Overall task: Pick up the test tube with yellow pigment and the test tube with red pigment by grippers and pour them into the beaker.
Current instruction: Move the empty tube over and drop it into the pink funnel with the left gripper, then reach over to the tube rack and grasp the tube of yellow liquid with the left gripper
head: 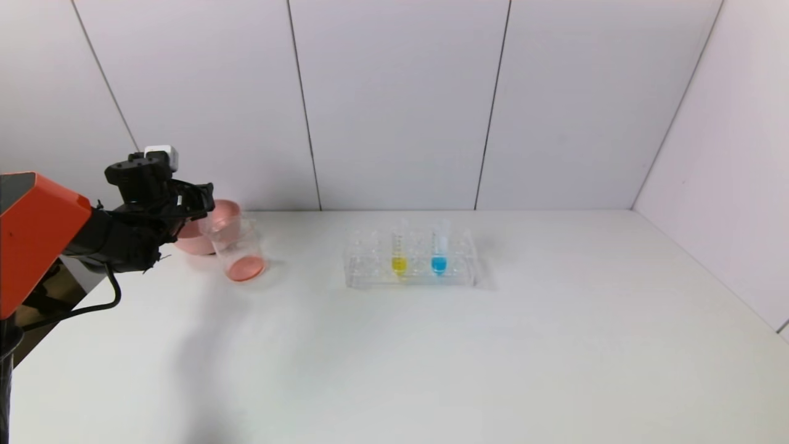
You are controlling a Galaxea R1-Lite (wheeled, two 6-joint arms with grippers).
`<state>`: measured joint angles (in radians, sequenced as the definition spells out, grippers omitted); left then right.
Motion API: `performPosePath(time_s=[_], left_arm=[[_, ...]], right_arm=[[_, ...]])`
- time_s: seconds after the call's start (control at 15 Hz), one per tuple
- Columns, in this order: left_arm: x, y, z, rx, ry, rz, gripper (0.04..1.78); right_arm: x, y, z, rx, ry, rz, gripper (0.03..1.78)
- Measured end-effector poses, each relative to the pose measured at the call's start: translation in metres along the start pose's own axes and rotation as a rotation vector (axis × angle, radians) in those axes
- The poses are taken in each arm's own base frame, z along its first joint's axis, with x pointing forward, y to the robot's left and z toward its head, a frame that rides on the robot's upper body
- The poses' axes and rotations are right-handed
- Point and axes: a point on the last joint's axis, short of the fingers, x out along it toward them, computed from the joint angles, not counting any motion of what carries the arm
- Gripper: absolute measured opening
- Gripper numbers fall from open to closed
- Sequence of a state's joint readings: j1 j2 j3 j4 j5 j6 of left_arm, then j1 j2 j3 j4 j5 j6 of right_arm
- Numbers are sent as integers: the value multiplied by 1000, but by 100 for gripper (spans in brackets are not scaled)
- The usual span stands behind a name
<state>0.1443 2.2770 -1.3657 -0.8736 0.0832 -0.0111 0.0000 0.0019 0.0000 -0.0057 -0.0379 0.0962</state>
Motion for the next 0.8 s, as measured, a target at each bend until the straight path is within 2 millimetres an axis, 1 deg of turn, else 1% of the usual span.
performPosePath(time_s=[0.13, 0.33, 0.47, 0.53, 0.67, 0.8], left_arm=[[-1, -1, 3, 2, -13, -2, 136], [-5, -1, 10, 0, -47, -3, 167], [-14, 0, 19, 0, -50, -9, 176], [-21, 0, 25, 1, -51, -19, 177], [-39, 0, 36, 3, -36, -66, 177], [-67, 1, 45, 5, -13, -162, 176]], right_arm=[[0, 0, 0, 0, 0, 0, 171], [0, 0, 0, 0, 0, 0, 171], [0, 0, 0, 0, 0, 0, 171], [0, 0, 0, 0, 0, 0, 171], [0, 0, 0, 0, 0, 0, 171], [0, 0, 0, 0, 0, 0, 171]])
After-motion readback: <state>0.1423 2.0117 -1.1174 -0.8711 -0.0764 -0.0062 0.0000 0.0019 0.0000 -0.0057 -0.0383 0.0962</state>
